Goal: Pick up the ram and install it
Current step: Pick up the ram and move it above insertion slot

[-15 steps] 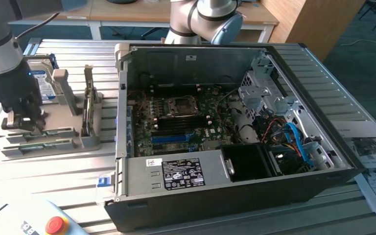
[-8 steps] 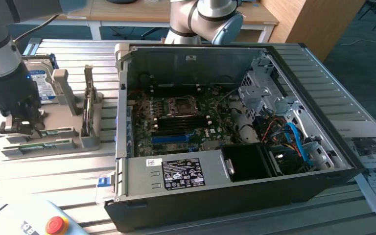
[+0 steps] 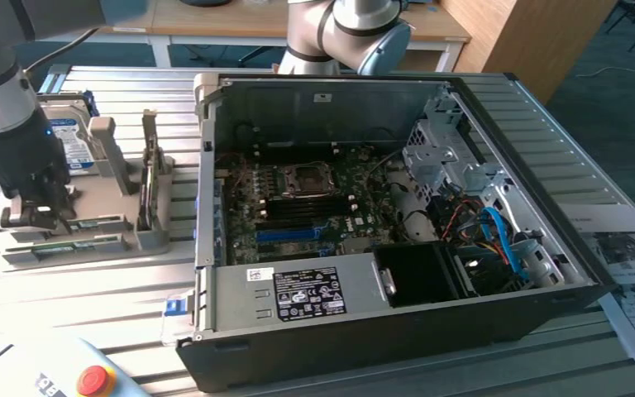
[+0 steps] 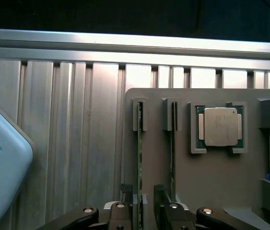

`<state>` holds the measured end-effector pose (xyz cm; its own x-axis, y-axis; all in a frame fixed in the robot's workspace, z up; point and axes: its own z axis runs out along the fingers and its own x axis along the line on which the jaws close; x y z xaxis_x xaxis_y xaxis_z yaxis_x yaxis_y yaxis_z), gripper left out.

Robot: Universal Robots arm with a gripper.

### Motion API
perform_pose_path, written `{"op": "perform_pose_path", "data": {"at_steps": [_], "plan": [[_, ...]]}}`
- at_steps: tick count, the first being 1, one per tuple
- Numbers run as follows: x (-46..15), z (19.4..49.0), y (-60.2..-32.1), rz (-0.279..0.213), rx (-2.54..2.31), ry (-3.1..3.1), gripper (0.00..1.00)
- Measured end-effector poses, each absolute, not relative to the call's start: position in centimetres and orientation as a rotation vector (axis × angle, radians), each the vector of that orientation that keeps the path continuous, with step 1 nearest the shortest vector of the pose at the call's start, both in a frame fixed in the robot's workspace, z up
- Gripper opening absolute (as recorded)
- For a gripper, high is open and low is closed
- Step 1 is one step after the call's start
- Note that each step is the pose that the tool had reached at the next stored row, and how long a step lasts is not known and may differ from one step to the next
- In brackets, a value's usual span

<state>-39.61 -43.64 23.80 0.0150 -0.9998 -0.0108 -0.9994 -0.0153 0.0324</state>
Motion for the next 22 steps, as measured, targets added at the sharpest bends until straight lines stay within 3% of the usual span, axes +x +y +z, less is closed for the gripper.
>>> {"op": "perform_pose_path", "data": {"at_steps": [22], "plan": [[-39.66, 22.86, -43.67, -0.047, 2.242, -2.178, 0.31]]}}
